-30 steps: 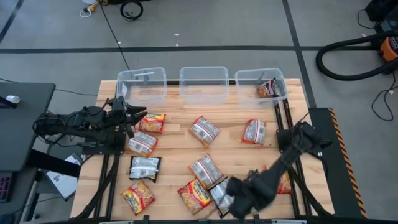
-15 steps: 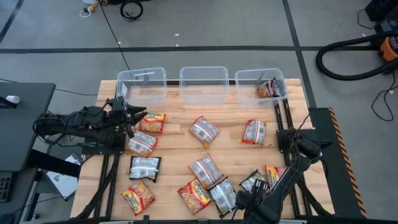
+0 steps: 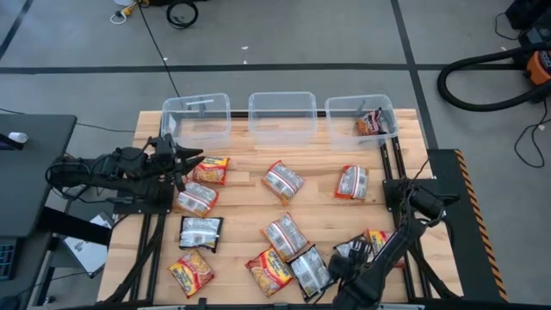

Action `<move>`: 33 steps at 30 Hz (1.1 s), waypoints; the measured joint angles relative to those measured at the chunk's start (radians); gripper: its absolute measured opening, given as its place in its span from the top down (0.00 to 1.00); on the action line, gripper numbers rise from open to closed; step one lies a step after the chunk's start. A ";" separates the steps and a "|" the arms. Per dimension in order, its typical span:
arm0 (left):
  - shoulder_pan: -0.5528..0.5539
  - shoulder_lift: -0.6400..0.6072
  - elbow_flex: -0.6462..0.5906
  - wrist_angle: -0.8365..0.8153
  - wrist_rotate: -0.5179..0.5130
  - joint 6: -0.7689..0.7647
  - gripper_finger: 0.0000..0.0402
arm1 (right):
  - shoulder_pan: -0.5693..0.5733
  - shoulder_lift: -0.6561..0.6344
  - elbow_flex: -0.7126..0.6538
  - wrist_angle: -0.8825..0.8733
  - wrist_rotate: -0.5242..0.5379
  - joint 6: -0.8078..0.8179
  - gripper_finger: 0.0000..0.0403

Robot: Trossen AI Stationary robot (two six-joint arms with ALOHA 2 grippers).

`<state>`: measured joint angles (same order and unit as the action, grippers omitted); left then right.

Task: Sort Maruchan noodles
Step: Put the black noodle pack into the top right transparent bin

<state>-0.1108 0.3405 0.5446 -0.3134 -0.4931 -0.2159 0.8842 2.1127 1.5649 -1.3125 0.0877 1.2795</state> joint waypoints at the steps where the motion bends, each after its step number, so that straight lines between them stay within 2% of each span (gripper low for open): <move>1: 0.000 0.000 0.000 0.000 0.000 0.000 0.71 | -0.005 -0.001 0.000 -0.007 0.005 0.006 0.65; 5: 0.000 0.000 0.000 0.000 0.000 0.001 0.71 | -0.032 -0.022 -0.003 -0.027 0.008 0.011 0.92; 6: 0.000 0.000 0.000 0.000 0.000 0.001 0.71 | -0.039 -0.031 -0.003 -0.025 0.010 0.009 0.96; 11: 0.000 0.000 0.000 0.000 0.000 0.002 0.71 | -0.076 -0.117 -0.004 -0.027 0.031 0.011 0.98; 19: 0.000 0.000 0.000 0.000 0.000 0.002 0.71 | -0.088 -0.349 0.000 0.051 0.119 0.076 0.99; 22: 0.000 0.000 0.000 0.000 0.000 0.002 0.71 | -0.075 -0.353 0.000 0.048 0.086 -0.031 0.95; 24: 0.000 0.000 0.000 0.000 0.001 0.002 0.71 | -0.067 -0.328 -0.001 0.051 0.048 -0.138 0.89; 29: 0.000 0.000 0.000 -0.022 0.001 0.002 0.71 | -0.070 -0.234 -0.001 0.101 0.042 -0.407 0.66; 33: 0.000 0.000 0.000 -0.029 0.001 0.000 0.71 | -0.090 -0.152 -0.001 0.082 0.034 -0.521 0.46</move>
<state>-0.1108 0.3405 0.5446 -0.3428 -0.4919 -0.2157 0.7946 1.9612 1.5639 -1.2308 0.1213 0.7587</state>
